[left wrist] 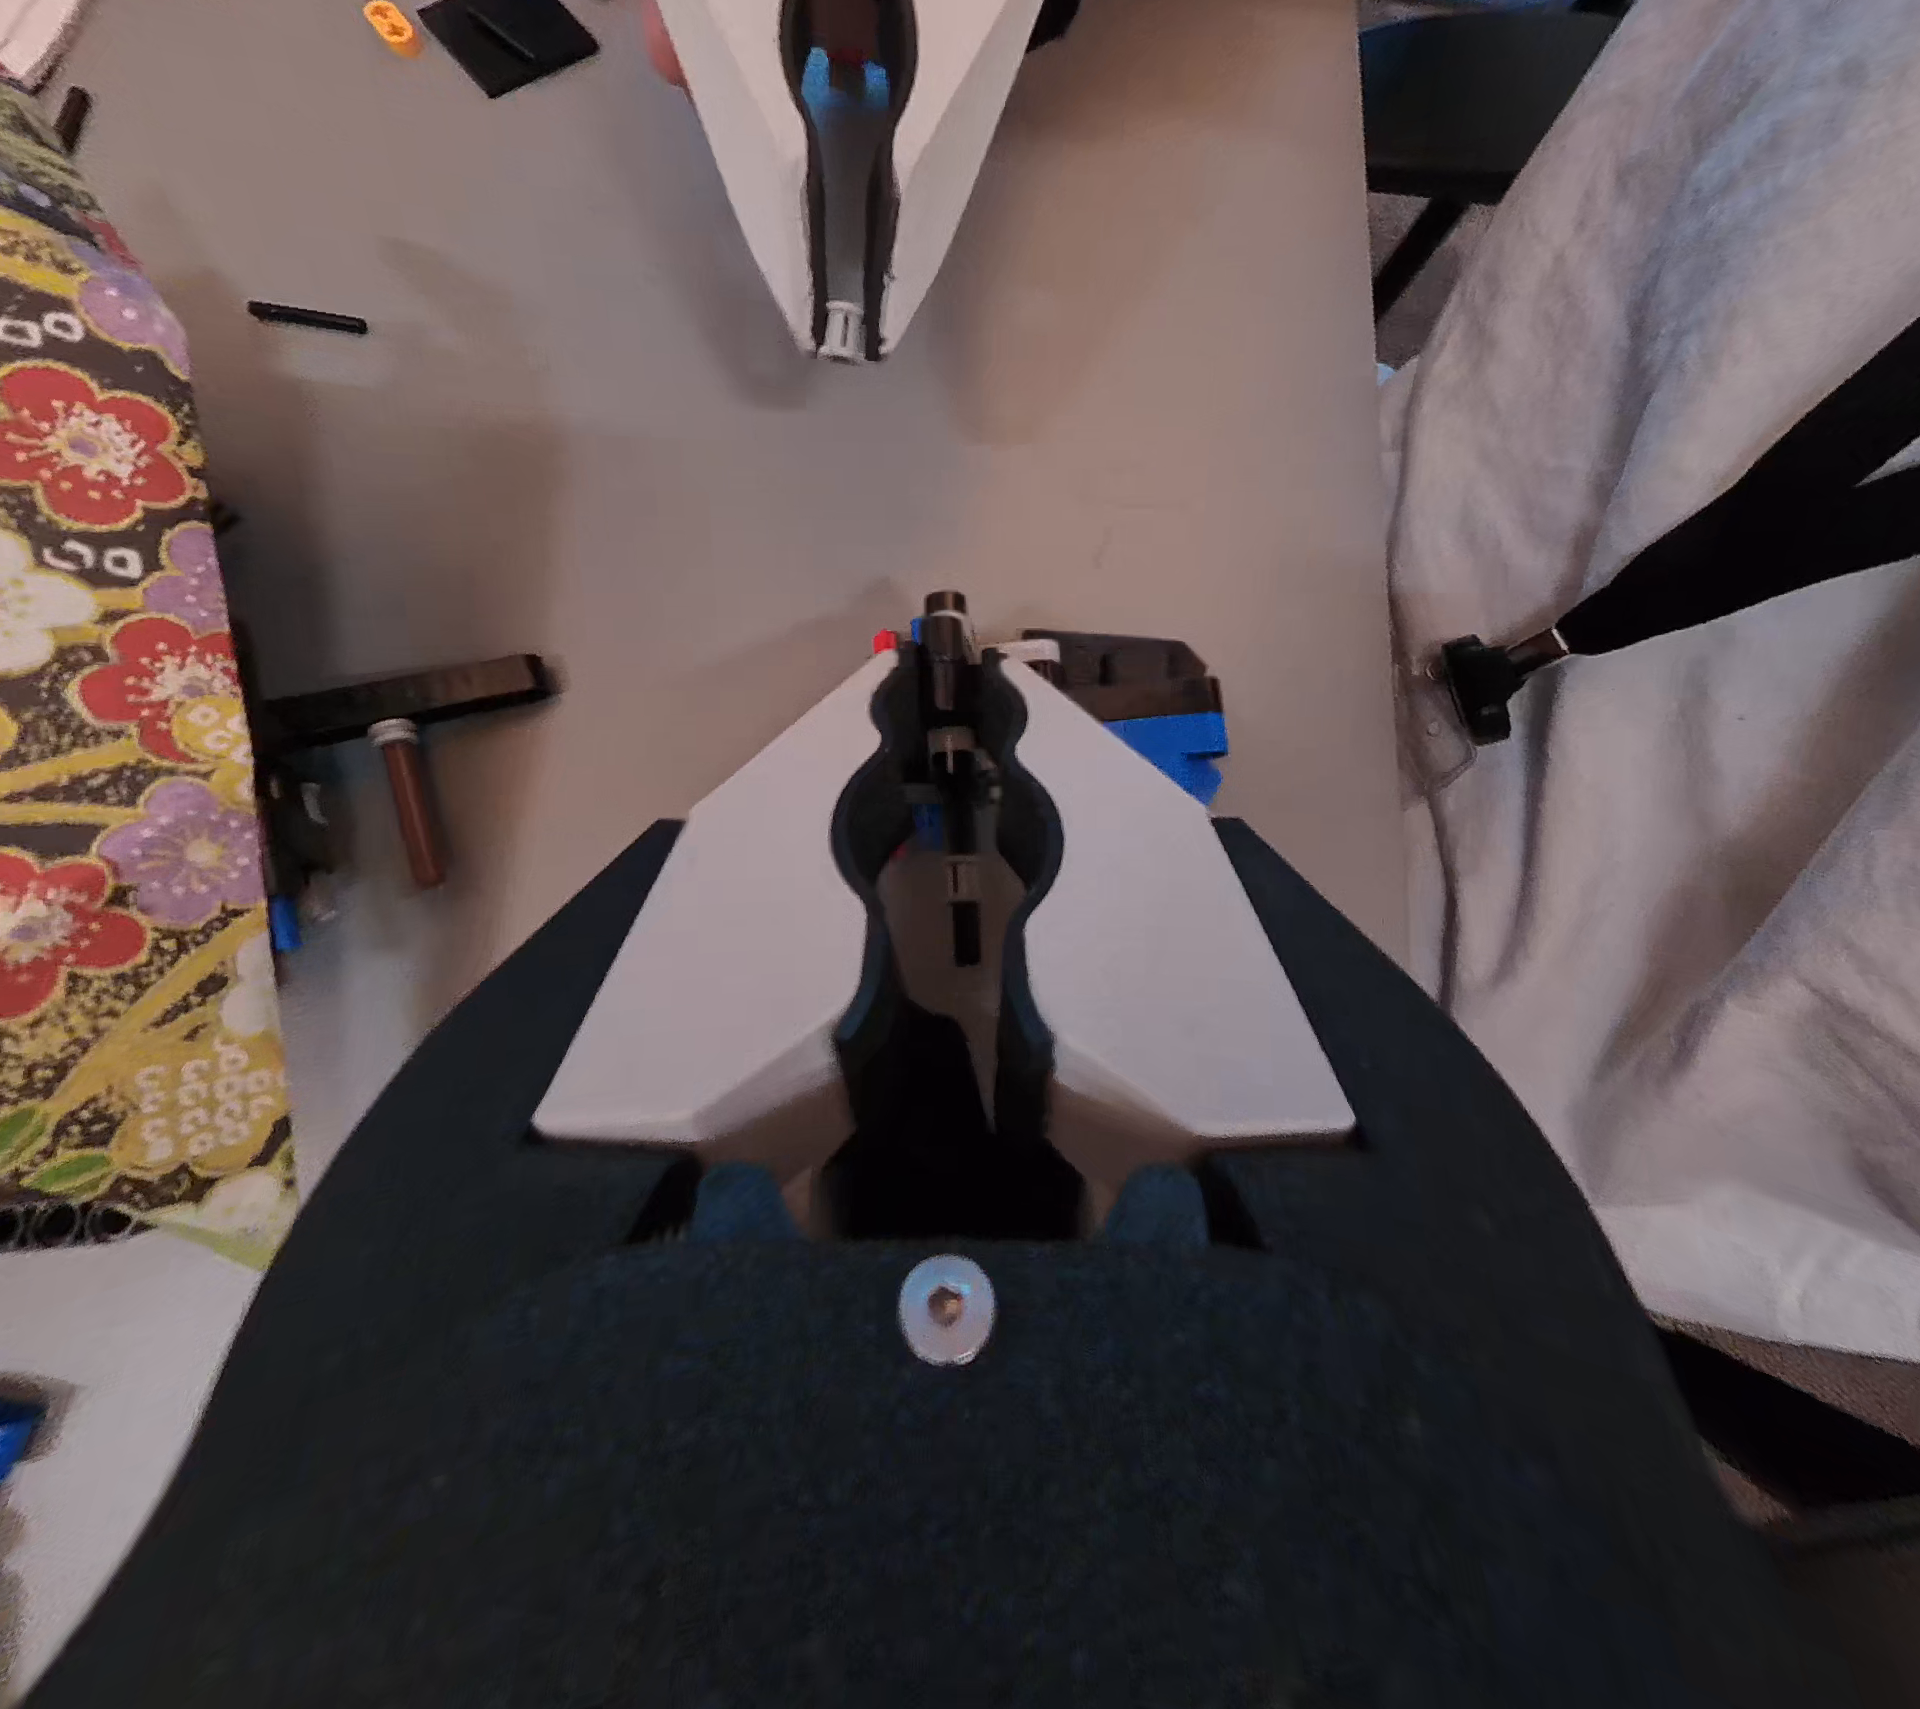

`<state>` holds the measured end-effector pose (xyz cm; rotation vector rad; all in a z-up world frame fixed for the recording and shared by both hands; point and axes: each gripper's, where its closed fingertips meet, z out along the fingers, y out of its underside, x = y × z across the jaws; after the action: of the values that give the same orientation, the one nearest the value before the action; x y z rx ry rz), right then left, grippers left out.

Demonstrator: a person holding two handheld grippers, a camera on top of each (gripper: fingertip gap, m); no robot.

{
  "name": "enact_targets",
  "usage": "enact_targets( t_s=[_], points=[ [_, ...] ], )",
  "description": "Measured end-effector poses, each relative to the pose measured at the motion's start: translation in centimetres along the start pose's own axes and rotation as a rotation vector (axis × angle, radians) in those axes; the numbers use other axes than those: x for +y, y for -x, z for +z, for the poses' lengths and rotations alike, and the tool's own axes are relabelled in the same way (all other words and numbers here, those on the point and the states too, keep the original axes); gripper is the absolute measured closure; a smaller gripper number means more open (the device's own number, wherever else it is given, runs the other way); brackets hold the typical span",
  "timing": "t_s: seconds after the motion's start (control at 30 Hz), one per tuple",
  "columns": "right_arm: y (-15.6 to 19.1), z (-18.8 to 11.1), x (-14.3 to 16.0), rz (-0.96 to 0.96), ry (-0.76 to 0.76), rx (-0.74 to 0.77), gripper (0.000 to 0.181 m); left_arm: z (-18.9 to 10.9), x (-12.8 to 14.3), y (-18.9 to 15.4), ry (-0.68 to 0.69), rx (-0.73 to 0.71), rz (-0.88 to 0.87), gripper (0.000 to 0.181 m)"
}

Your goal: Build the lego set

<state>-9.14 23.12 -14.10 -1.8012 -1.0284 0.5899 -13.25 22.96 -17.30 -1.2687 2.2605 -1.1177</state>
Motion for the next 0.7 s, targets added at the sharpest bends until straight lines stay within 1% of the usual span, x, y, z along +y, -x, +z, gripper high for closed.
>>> enact_targets(
  t_s=[0.1,0.2,0.3,0.43,0.47,0.53,0.57,0.7],
  points=[
    [0.5,0.2,0.2,0.001,0.008,-0.026,0.176,-1.0,0.4,0.2,-0.035,-0.037,-0.02,0.151],
    [1.0,0.4,0.3,-0.006,0.019,-0.044,0.176,-3.4,0.6,0.4,-0.089,-0.06,-0.06,0.151],
    [1.2,0.8,0.2,0.001,0.024,-0.059,0.176,-4.5,1.9,0.1,-0.053,-0.078,-0.053,0.154],
    [1.9,1.7,0.3,0.011,0.036,-0.096,0.176,-3.4,2.7,-0.9,0.01,-0.062,-0.014,0.158],
    [2.0,1.9,0.4,0.012,0.047,-0.104,0.176,-3.1,2.9,-0.8,0.024,-0.068,-0.005,0.161],
    [2.3,2.4,0.6,0.023,0.067,-0.12,0.176,-2.6,3.2,-0.5,0.042,-0.08,0.018,0.174],
    [2.4,2.6,0.8,0.03,0.077,-0.123,0.176,-2.4,3.3,-0.5,0.046,-0.076,0.026,0.176],
    [2.3,2.9,1.4,0.047,0.116,-0.12,0.176,-2.2,2.9,-0.4,0.031,-0.075,0.042,0.177]
  ],
)
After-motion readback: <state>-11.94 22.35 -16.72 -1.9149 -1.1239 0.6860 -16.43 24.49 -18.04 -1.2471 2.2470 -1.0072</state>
